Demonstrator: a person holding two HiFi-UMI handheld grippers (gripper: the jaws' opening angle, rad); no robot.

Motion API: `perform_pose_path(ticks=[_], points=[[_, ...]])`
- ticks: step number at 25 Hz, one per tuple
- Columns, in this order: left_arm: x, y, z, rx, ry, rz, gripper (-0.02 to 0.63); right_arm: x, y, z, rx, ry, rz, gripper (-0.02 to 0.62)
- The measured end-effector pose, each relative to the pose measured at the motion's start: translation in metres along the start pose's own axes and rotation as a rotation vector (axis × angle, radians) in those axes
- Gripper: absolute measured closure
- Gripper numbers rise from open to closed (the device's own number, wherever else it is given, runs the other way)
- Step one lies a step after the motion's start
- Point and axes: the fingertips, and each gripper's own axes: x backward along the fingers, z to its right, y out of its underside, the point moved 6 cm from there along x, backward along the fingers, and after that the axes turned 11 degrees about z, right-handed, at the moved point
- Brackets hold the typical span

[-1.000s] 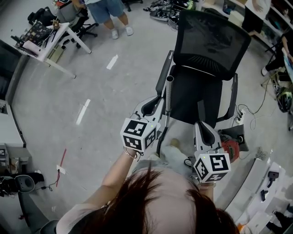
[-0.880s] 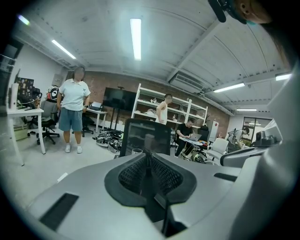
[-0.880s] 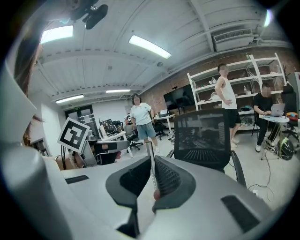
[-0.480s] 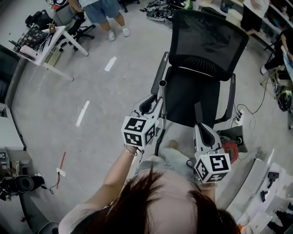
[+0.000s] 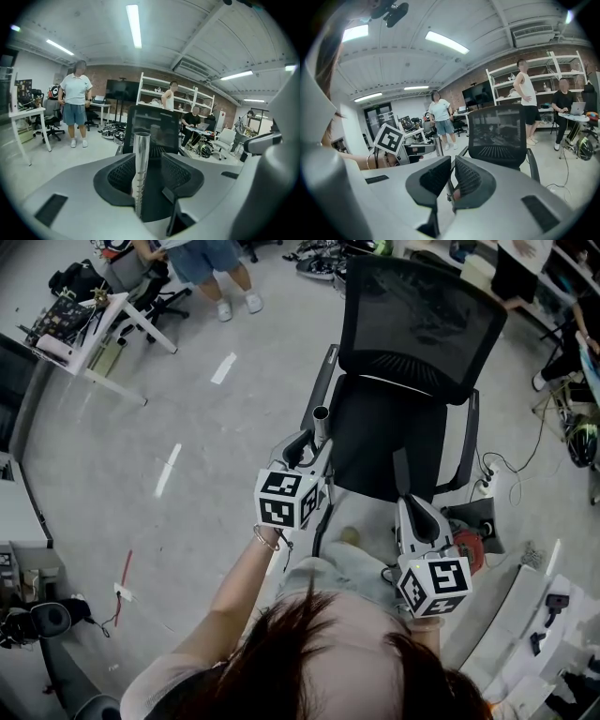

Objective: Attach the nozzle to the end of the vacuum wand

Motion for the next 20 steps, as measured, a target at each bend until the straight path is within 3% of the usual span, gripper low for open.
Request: perform_pose_path(ticks=[9,20], points=[[-0.019,0.013,-0.001,0.012,-0.062,-0.020,0.420,0.001,0.006,0.019,-0.022,0.011,-0.023,0.571],[-0.049,0.033,-0.003,0.016,-0.083,-0.073,0.410,-0.001,0.011,0.038,-0.031,0.011,-0.043,0.571]])
